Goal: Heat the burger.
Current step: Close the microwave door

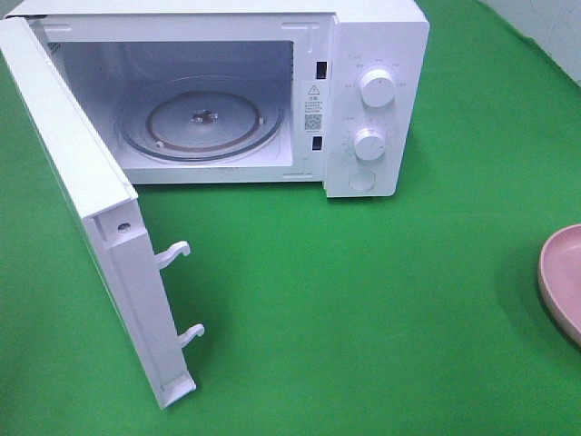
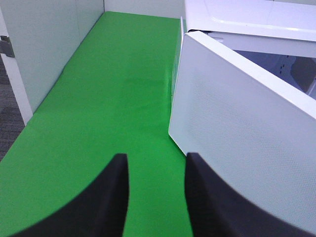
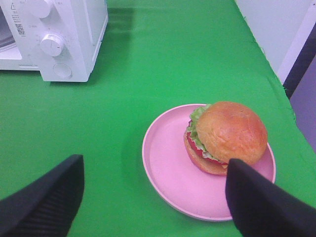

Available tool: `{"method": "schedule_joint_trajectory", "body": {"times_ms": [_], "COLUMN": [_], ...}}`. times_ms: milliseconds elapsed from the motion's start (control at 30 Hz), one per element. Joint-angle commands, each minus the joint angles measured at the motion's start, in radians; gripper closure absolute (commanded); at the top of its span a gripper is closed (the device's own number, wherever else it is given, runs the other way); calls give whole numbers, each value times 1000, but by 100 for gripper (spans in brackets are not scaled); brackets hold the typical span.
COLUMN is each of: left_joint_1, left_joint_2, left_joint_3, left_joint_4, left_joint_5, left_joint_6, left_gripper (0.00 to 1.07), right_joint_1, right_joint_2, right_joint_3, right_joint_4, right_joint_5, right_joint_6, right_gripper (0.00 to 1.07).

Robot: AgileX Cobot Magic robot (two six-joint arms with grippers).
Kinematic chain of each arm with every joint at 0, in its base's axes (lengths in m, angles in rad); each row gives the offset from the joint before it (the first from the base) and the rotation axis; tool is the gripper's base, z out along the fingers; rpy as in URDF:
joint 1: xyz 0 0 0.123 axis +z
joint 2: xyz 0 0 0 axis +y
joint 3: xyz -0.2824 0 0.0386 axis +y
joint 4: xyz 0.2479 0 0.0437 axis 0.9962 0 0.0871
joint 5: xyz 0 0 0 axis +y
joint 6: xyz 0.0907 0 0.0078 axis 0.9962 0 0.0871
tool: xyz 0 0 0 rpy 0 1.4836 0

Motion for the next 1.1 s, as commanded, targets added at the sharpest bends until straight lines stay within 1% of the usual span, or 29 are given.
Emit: {"method": "schedule_joint_trajectory", "body": {"times_ms": [33, 67, 100, 133, 167, 200, 233, 267, 300, 333, 367, 400, 433, 467, 500, 567, 600, 633, 667, 700, 733, 767, 833, 933, 967, 1000, 1067, 1100], "left_joint_1": [5, 5, 5, 5, 5, 5, 5, 5, 5, 5, 5, 5, 5, 5, 5, 5, 5, 5, 5, 5, 5, 5, 5, 5, 5, 5, 5, 5], "left_joint_2": [57, 57, 89, 116, 116, 139, 139, 159, 159, 172, 190, 190, 206, 206, 222, 227, 241, 241, 258, 258, 278, 278, 334, 356, 403, 403, 523, 523], "left_joint_3": [-4, -4, -3, 1, 1, 17, 17, 50, 50, 70, 107, 107, 145, 145, 185, 202, 245, 245, 290, 290, 329, 329, 400, 411, 415, 415, 415, 415], "left_joint_4": [1, 1, -5, -5, -5, -5, -5, -6, -6, -7, -7, -7, -8, -8, -9, -9, -9, -9, -9, -9, -8, -8, -7, -6, -6, -6, 2, 2], "left_joint_5": [-72, -72, -109, -167, -167, -239, -239, -324, -324, -372, -457, -457, -527, -527, -606, -639, -727, -727, -810, -810, -901, -901, -1066, -1108, -1167, -1167, -1257, -1257], "left_joint_6": [-5, -5, -5, -5, -5, -5, -5, -1, -1, -1, -1, -1, -1, -1, -1, -1, -1, -1, -1, -1, -1, -1, -2, -2, -2, -2, -6, -6], "left_gripper": [99, 99, 107, 107, 107, 107, 107, 107, 107, 107, 107, 107, 107, 107, 107, 107, 107, 107, 107, 107, 107, 107, 107, 107, 107, 107, 107, 107], "right_joint_1": [-8, -8, -8, -8, -8, -8, -8, -8, -8, -8, -8, -8, -8, -8, -8, -8, -8, -8, -8, -8, -8, -8, -8, -8, -8, -8, -8, -8], "right_joint_2": [-27, -27, -27, -27, -27, -27, -27, -27, -27, -27, -27, -27, -27, -27, -27, -27, -27, -27, -27, -27, -27, -27, -27, -27, -27, -27, -27, -27], "right_joint_3": [2, 2, 2, 2, 2, 2, 2, 2, 2, 2, 2, 2, 2, 2, 2, 2, 2, 2, 2, 2, 2, 2, 2, 2, 2, 2, 2, 2], "right_joint_4": [7, 7, 7, 7, 7, 7, 7, 7, 7, 7, 7, 7, 7, 7, 7, 7, 7, 7, 7, 7, 7, 7, 7, 7, 7, 7, 7, 7], "right_joint_5": [-13, -13, -13, -13, -13, -13, -13, -13, -13, -13, -13, -13, -13, -13, -13, -13, -13, -13, -13, -13, -13, -13, -13, -13, -13, -13, -13, -13], "right_joint_6": [-8, -8, -8, -9, -9, -9, -9, -9, -9, -9, -9, -9, -9, -9, -9, -9, -9, -9, -9, -9, -9, -9, -9, -9, -9, -9, -9, -9], "right_gripper": [31, 31, 31, 31, 31, 31, 31, 31, 31, 31, 31, 31, 31, 31, 31, 31, 31, 31, 31, 31, 31, 31, 31, 31, 31, 31, 31, 31]}}
